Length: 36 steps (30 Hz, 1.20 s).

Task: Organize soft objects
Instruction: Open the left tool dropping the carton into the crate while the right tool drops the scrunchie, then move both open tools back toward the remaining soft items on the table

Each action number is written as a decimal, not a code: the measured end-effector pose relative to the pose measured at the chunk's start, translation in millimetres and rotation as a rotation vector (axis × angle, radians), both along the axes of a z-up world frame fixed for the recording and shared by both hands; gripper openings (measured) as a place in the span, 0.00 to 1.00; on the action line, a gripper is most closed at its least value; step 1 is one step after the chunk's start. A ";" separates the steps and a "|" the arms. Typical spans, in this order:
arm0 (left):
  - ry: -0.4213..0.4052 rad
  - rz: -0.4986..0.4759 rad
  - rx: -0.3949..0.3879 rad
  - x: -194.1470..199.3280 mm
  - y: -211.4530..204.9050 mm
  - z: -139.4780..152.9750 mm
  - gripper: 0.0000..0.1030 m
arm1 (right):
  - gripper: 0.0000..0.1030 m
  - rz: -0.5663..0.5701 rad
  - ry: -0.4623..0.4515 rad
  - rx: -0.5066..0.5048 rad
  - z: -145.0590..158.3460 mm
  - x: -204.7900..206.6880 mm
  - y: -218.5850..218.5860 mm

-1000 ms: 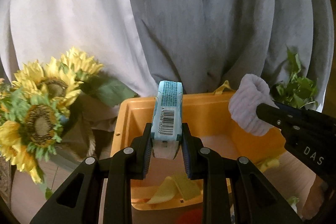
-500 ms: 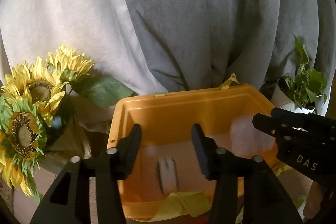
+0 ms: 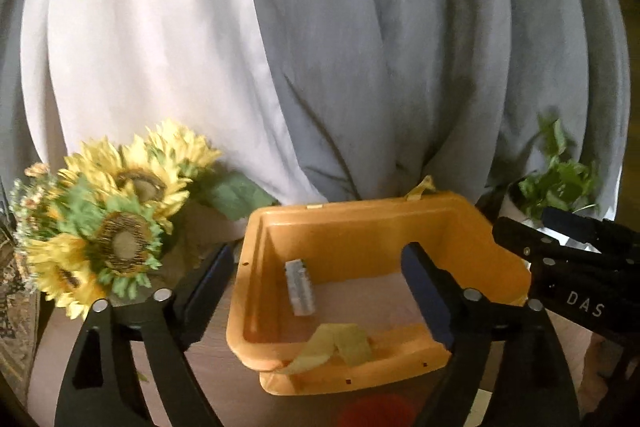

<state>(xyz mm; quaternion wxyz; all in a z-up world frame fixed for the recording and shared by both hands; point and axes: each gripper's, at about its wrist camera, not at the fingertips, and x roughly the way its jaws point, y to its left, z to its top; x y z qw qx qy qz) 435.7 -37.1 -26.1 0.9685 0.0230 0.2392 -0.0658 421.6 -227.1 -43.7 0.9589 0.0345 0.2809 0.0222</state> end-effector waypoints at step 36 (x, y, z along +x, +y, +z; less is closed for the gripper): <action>-0.057 -0.129 -0.006 -162.3 -26.0 29.7 0.88 | 0.75 -0.142 -0.059 0.009 29.4 -170.7 -38.9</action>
